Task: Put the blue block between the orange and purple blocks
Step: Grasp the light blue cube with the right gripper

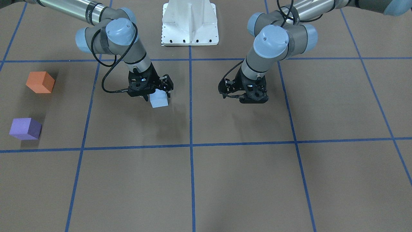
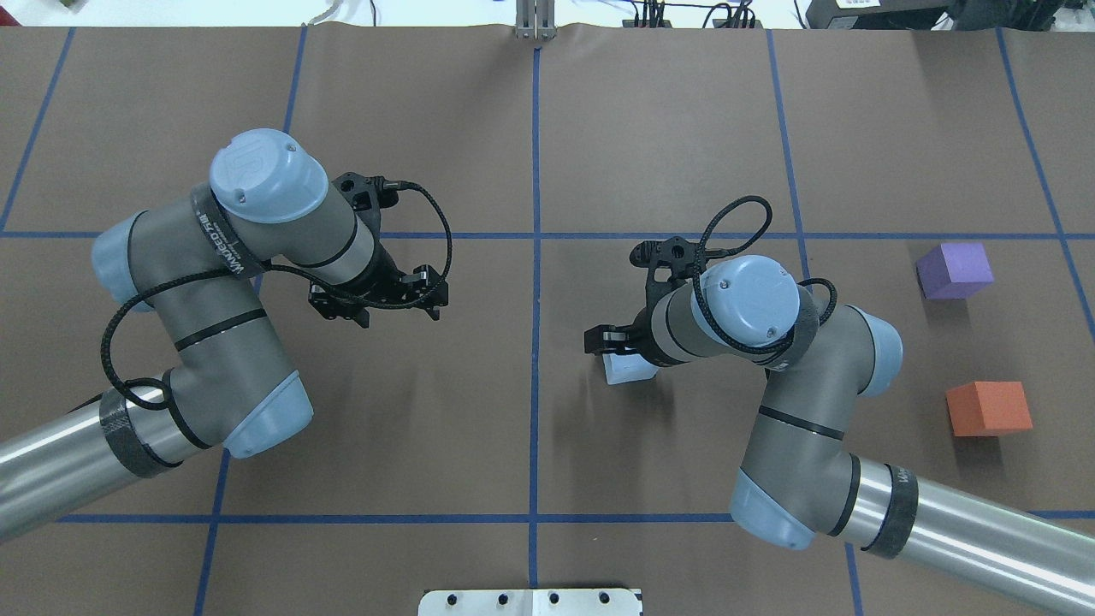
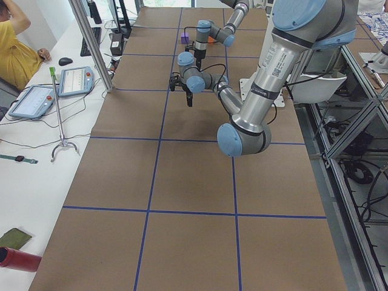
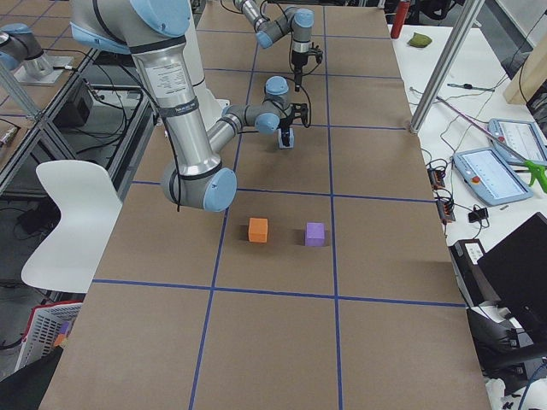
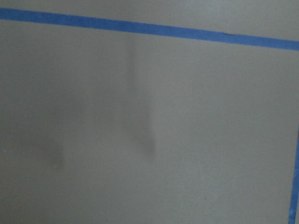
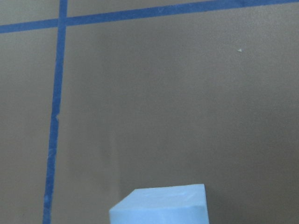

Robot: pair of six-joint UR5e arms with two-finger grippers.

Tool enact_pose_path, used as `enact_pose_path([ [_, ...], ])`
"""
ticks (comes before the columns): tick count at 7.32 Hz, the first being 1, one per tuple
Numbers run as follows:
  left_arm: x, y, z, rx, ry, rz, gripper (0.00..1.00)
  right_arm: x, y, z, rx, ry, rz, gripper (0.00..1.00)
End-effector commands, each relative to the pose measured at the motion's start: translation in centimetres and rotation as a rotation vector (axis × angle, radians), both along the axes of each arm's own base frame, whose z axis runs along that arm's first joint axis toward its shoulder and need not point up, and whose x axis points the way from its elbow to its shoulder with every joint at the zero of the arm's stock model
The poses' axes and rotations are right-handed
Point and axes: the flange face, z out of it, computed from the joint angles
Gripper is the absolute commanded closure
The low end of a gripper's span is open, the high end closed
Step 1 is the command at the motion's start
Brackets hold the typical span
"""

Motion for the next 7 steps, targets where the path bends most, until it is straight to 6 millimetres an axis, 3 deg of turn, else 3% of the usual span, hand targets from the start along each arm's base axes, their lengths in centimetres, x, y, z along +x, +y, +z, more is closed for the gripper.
enact_pose_path([
  [1,0.0,0.0,0.0,-0.001,0.000,-0.001,0.00,-0.6,-0.2,0.1,0.059,0.020,-0.038,0.17],
  [2,0.0,0.0,0.0,0.000,0.000,0.000,0.00,-0.6,-0.2,0.1,0.063,0.021,-0.043,0.31],
  [3,0.0,0.0,0.0,0.000,0.000,0.000,0.00,-0.4,0.0,0.6,0.057,0.025,-0.048,0.66],
  [4,-0.1,0.0,-0.1,0.001,0.002,-0.002,0.00,0.6,-0.2,-0.3,0.063,0.005,-0.045,0.97],
  [5,-0.1,0.0,-0.1,0.001,0.002,-0.002,0.00,4.1,-1.8,0.7,0.036,-0.001,-0.029,1.00],
  [7,0.0,0.1,-0.4,-0.001,0.005,-0.002,0.00,17.2,-6.4,7.0,-0.116,-0.023,-0.026,1.00],
])
